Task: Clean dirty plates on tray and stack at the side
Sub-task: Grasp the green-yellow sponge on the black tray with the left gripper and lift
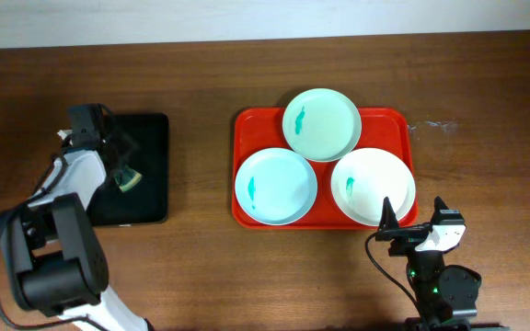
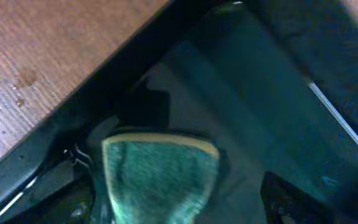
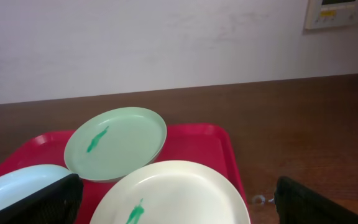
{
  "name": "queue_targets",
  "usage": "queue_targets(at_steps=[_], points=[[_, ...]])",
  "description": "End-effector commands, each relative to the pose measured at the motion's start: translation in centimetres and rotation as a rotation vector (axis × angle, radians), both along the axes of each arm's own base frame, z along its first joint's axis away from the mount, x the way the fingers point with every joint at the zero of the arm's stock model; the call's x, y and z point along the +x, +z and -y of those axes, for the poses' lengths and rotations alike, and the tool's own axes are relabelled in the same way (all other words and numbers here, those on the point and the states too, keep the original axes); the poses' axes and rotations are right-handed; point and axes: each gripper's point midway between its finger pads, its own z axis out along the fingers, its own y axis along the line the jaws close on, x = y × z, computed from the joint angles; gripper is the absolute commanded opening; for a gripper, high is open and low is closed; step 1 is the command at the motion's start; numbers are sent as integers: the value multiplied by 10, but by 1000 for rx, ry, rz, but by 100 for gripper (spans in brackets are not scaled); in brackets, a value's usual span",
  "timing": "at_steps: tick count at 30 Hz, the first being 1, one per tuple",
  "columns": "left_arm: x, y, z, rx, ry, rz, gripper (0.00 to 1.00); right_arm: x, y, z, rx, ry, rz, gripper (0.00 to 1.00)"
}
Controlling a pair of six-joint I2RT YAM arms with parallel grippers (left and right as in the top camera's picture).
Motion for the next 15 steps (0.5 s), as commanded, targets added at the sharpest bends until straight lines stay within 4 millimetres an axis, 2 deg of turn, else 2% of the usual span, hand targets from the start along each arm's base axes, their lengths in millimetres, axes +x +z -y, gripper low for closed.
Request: queue_targets(at_steps=[1, 4, 5, 7, 8, 9, 10, 11, 12, 13, 15], points=[[4, -13, -13, 60, 35, -15, 79, 0, -3, 0, -1, -2, -6, 98], [7, -17, -14, 60, 36, -10, 73, 0, -3, 0, -1, -2, -6, 98], [8, -18, -14, 61, 35, -8, 62, 0, -3, 0, -1, -2, -6, 98], [8, -19, -14, 62, 36, -7, 19, 0, -3, 0, -1, -2, -6, 98], [8, -19, -14, 61, 35, -7, 4, 0, -3, 0, -1, -2, -6, 98], [8, -19, -14, 61, 35, -11, 0, 0, -3, 0, -1, -2, -6, 98], [6, -20, -13, 58, 34, -18, 1, 0, -3, 0, -1, -2, -6, 98], [3, -22, -12, 52, 32, -33, 32, 0, -3, 0, -1, -2, -6, 98], [-3, -25, -9, 40, 28, -61, 95, 0, -3, 0, -1, -2, -6, 98], [-8, -29, -2, 2, 8, -84, 99, 0, -3, 0, -1, -2, -6, 99], [-20, -37, 18, -100, -31, -136, 99, 0, -3, 0, -1, -2, -6, 98]])
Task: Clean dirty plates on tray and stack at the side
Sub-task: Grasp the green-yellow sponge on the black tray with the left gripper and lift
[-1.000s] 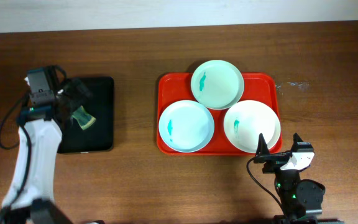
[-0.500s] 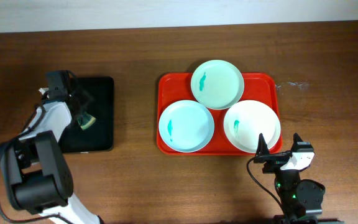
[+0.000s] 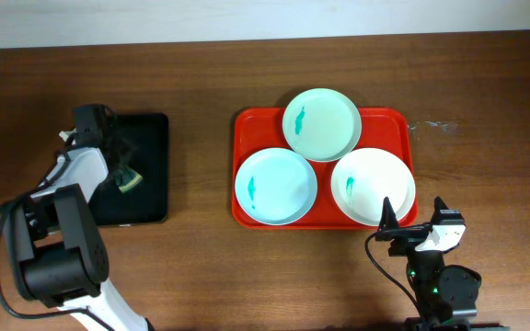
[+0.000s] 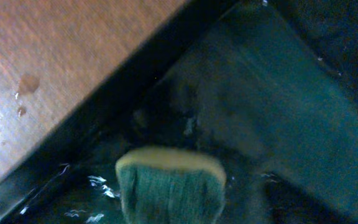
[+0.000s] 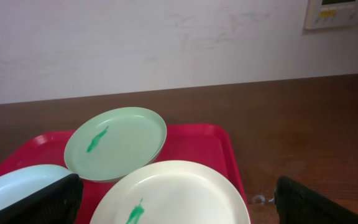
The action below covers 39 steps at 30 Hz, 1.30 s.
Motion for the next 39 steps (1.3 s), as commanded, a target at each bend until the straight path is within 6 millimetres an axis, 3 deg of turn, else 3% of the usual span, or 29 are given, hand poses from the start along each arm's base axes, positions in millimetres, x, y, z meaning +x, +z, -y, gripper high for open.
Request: queue_targets(at_steps=[1, 3, 6, 7, 8, 9, 10, 11, 12, 13, 14, 17, 19, 20, 21, 22, 24, 25, 26, 27, 32, 33, 35, 38, 39], points=[[-25, -22, 34, -184, -62, -110, 99, 0, -3, 0, -1, -2, -6, 98], [-38, -25, 49, -261, -78, -159, 100, 0, -3, 0, -1, -2, -6, 98], [-50, -28, 52, -278, -74, -205, 79, 0, -3, 0, -1, -2, -6, 98], [-49, -28, 52, -278, -74, -205, 68, 0, -3, 0, -1, -2, -6, 98], [-50, -28, 52, -278, -74, -205, 50, 0, -3, 0, -1, -2, -6, 98], [-50, -28, 52, -279, -74, -206, 19, 0, -3, 0, -1, -2, -6, 98], [-50, -28, 52, -279, -74, -206, 6, 0, -3, 0, -1, -2, -6, 98], [-51, -28, 53, -280, -74, -210, 0, 0, -3, 0, -1, -2, -6, 98], [-51, -28, 52, -280, -73, -213, 16, 0, -3, 0, -1, -2, -6, 98], [-52, -28, 53, -281, -73, -214, 61, 0, -3, 0, -1, -2, -6, 98], [-53, -28, 53, -283, -73, -220, 99, 0, -3, 0, -1, -2, -6, 99], [-63, -30, 55, -293, -68, -259, 99, 0, -3, 0, -1, -2, -6, 98], [-68, -30, 57, -300, -65, -281, 54, 0, -3, 0, -1, -2, -6, 99], [-71, -30, 58, -305, -65, -291, 25, 0, -3, 0, -1, -2, -6, 98], [-73, -31, 59, -311, -65, -298, 8, 0, -3, 0, -1, -2, -6, 98], [-75, -31, 59, -314, -64, -307, 0, 0, -3, 0, -1, -2, -6, 98], [-78, -31, 61, -320, -63, -319, 0, 0, -3, 0, -1, -2, -6, 98], [-77, -31, 60, -316, -62, -317, 16, 0, -3, 0, -1, -2, -6, 98], [-73, -31, 57, -301, -61, -301, 93, 0, -3, 0, -1, -2, -6, 98], [-65, -30, 53, -284, -62, -269, 99, 0, -3, 0, -1, -2, -6, 98], [-37, -25, 30, -164, -45, -159, 100, 0, -3, 0, -1, -2, -6, 98], [-34, -24, 30, -161, -46, -149, 95, 0, -3, 0, -1, -2, -6, 98], [-27, -22, 28, -153, -48, -119, 75, 0, -3, 0, -1, -2, -6, 98], [-25, -21, 28, -152, -48, -111, 23, 0, -3, 0, -1, -2, -6, 98], [-26, -22, 28, -152, -48, -114, 12, 0, -3, 0, -1, -2, -6, 98]])
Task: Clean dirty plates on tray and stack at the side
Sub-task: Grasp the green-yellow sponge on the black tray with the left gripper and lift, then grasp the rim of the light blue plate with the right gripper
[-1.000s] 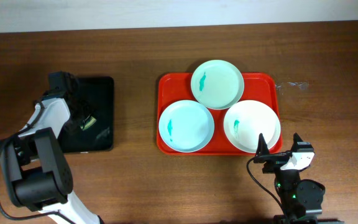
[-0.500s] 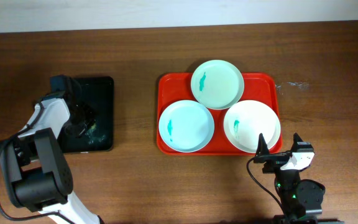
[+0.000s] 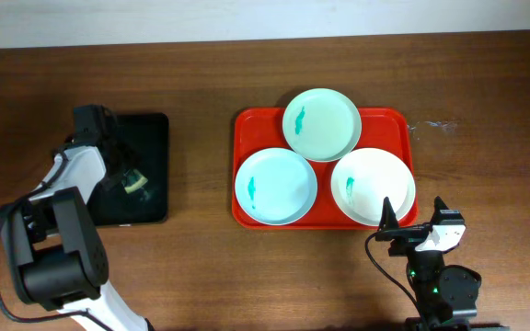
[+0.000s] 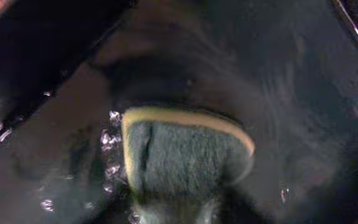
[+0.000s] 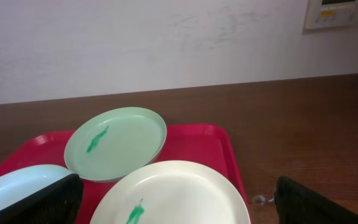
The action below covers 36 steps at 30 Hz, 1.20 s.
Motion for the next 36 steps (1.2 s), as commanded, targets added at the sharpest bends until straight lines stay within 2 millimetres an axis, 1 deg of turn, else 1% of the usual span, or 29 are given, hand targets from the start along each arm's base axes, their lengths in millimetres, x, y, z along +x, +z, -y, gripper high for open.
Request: queue_targets(at_steps=[1, 3, 5, 8, 9, 11, 13, 14, 15, 16, 17, 18, 19, 20, 21, 22, 23, 24, 25, 26, 27, 28, 29, 30, 31, 32, 33, 34, 36], points=[[-13, -20, 2, -13, -3, -58, 0, 0, -3, 0, -1, -2, -6, 98], [-13, -13, 2, -13, -3, -54, 0, 0, -3, 0, -1, -2, -6, 98], [-10, 8, 2, -7, -3, -31, 0, 0, -3, 0, -1, -2, -6, 99], [0, 70, 1, 13, -8, 107, 0, 0, -3, 0, -1, -2, -6, 98], [4, 110, 10, -13, -32, 213, 0, 0, -3, 0, -1, -2, -6, 99], [6, 159, 19, -30, -63, 351, 0, 0, -3, 0, -1, -2, -6, 99], [-1, 215, 24, -9, -82, 496, 0, 0, -3, 0, -1, -2, -6, 99], [-7, 232, 26, 2, -85, 538, 0, 0, -3, 0, -1, -2, -6, 98], [-15, 244, 26, 19, -82, 558, 0, 0, -3, 0, -1, -2, -6, 99], [-21, 241, 22, 53, -63, 532, 0, 0, -3, 0, -1, -2, -6, 98], [-26, 228, 15, 99, -32, 478, 0, 0, -3, 0, -1, -2, -6, 98], [-29, 207, 10, 137, -10, 416, 0, 0, -3, 0, -1, -2, -6, 98], [-31, 165, 5, 167, 4, 314, 0, 0, -3, 0, -1, -2, -6, 98], [-30, 140, 4, 164, 3, 268, 0, 0, -3, 0, -1, -2, -6, 98], [-26, 105, 6, 153, -28, 205, 0, 0, -3, 0, -1, -2, -6, 98], [-26, 76, 8, 137, -57, 136, 0, 0, -3, 0, -1, -2, -6, 98], [-28, 54, 8, 124, -59, 77, 0, 0, -3, 0, -1, -2, -6, 98], [-29, 44, 7, 120, -58, 51, 0, 0, -3, 0, -1, -2, -6, 98], [-28, 44, 4, 118, -52, 50, 0, 0, -3, 0, -1, -2, -6, 98], [-21, 60, 2, 121, -62, 89, 0, 0, -3, 0, -1, -2, -6, 98], [-14, 74, 6, 116, -107, 130, 0, 0, -3, 0, -1, -2, -6, 98], [2, 110, 24, 79, -232, 239, 0, 0, -3, 0, -1, -2, -6, 98], [7, 129, 34, 52, -289, 300, 0, 0, -3, 0, -1, -2, -6, 98], [12, 164, 52, -4, -363, 406, 0, 0, -3, 0, -1, -2, -6, 98], [10, 196, 69, -54, -418, 502, 0, 0, -3, 0, -1, -2, -6, 98], [3, 225, 86, -96, -475, 586, 0, 0, -3, 0, -1, -2, -6, 98], [-7, 247, 107, -137, -540, 642, 0, 0, -3, 0, -1, -2, -6, 98], [-13, 252, 123, -165, -582, 646, 0, 0, -3, 0, -1, -2, -6, 99], [-29, 239, 161, -217, -663, 575, 0, 0, -3, 0, -1, -2, -6, 98]])
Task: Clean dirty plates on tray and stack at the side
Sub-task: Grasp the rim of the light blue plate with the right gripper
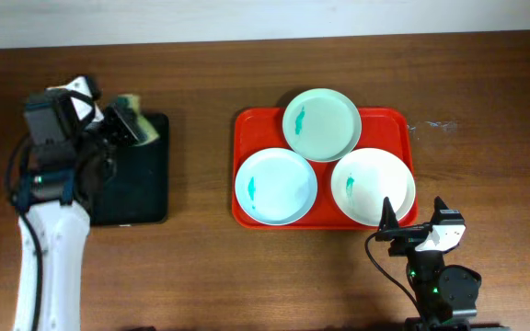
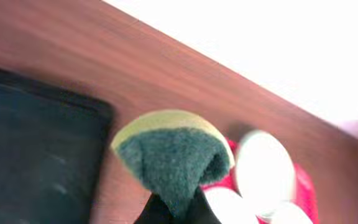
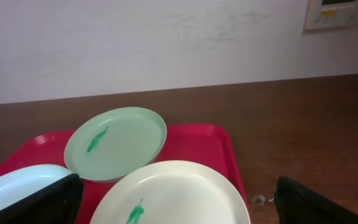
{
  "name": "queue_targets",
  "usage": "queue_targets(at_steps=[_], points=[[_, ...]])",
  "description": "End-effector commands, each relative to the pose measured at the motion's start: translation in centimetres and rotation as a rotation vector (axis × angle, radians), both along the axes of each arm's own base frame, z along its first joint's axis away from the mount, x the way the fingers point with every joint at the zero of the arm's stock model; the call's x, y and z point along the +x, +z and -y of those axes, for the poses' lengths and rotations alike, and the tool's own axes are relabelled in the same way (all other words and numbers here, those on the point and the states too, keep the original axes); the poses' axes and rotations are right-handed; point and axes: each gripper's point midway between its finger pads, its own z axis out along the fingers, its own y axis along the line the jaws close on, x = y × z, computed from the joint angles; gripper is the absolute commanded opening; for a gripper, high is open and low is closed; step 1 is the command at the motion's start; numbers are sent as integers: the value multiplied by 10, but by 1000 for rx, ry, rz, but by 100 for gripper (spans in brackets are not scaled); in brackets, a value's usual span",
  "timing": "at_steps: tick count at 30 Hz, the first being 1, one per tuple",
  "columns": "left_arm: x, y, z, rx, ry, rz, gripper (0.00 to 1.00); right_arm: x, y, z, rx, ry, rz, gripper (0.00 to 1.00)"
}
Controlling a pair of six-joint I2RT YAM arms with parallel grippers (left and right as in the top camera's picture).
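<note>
A red tray [image 1: 403, 124] holds three plates, each with a green smear: a pale green plate [image 1: 321, 123] at the back, a light blue plate [image 1: 276, 187] at front left, a white plate [image 1: 373, 187] at front right. My left gripper [image 1: 125, 121] is shut on a green and yellow sponge [image 2: 169, 147], raised above the top right corner of the black tray [image 1: 145, 175]. My right gripper [image 3: 173, 202] is open near the table's front edge, behind the white plate [image 3: 179, 193].
The black tray holds water and lies left of the red tray on the brown wooden table [image 1: 201, 267]. A few water drops [image 1: 435, 125] lie right of the red tray. A white wall [image 3: 166, 43] rises behind the table.
My left gripper has risen out of the black tray with the sponge and now points toward the red tray. The right arm and the plates have not moved.
My left gripper held the sponge low in the black tray, near its left rim. Then the sponge was down in the water, deeper in the tray. Now it is held up over the tray's top right corner.
</note>
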Motion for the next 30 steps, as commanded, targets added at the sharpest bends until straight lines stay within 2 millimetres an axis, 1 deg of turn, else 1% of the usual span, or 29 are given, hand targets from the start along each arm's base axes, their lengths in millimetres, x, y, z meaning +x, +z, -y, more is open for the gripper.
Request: queue_targets(at_steps=[1, 2, 3, 4, 5, 7, 8, 10, 11, 14, 16, 17, 18, 19, 20, 21, 22, 24, 26, 27, 28, 29, 30], points=[[-25, -21, 86, -54, -277, -92, 0, 0, -3, 0, -1, -2, -6, 98], [-30, -41, 110, -27, -325, -142, 0, 0, -3, 0, -1, -2, -6, 98], [-32, -59, 125, 11, -350, -184, 0, 0, -3, 0, -1, -2, -6, 98], [-35, -85, 147, 65, -389, -243, 0, 0, -3, 0, -1, -2, -6, 98], [-42, -110, 174, 88, -451, -299, 0, 0, -3, 0, -1, -2, -6, 98], [-52, -148, 215, 78, -510, -387, 0, 0, -3, 0, -1, -2, -6, 98], [-54, -161, 229, 73, -522, -406, 0, 0, -3, 0, -1, -2, -6, 98], [-55, -182, 248, 69, -539, -425, 0, 0, -3, 0, -1, -2, -6, 98], [-54, -196, 255, 55, -515, -451, 0, 0, -3, 0, -1, -2, -6, 98], [-48, -229, 264, 11, -379, -519, 0, 0, -3, 0, -1, -2, -6, 98], [-48, -240, 279, -25, -406, -518, 0, 0, -3, 0, -1, -2, -6, 98], [-49, -242, 281, -22, -411, -516, 2, 0, -3, 0, -1, -2, -6, 98], [-48, -242, 282, -15, -420, -509, 20, 0, -3, 0, -1, -2, -6, 98], [-45, -235, 284, -5, -462, -479, 56, 0, -3, 0, -1, -2, -6, 98], [-40, -225, 287, -5, -505, -444, 86, 0, -3, 0, -1, -2, -6, 98], [-35, -214, 289, -15, -523, -423, 96, 0, -3, 0, -1, -2, -6, 98], [-25, -192, 286, -36, -518, -396, 99, 0, -3, 0, -1, -2, -6, 98], [-8, -143, 272, -62, -482, -334, 99, 0, -3, 0, -1, -2, -6, 99], [2, -98, 246, -76, -435, -274, 99, 0, -3, 0, -1, -2, -6, 98], [4, -78, 227, -63, -417, -238, 99, 0, -3, 0, -1, -2, -6, 98], [4, -65, 205, -34, -386, -217, 99, 0, -3, 0, -1, -2, -6, 98], [2, -55, 159, 49, -281, -224, 99, 0, -3, 0, -1, -2, -6, 98], [-6, -55, 114, 130, -149, -268, 99, 0, -3, 0, -1, -2, -6, 98]])
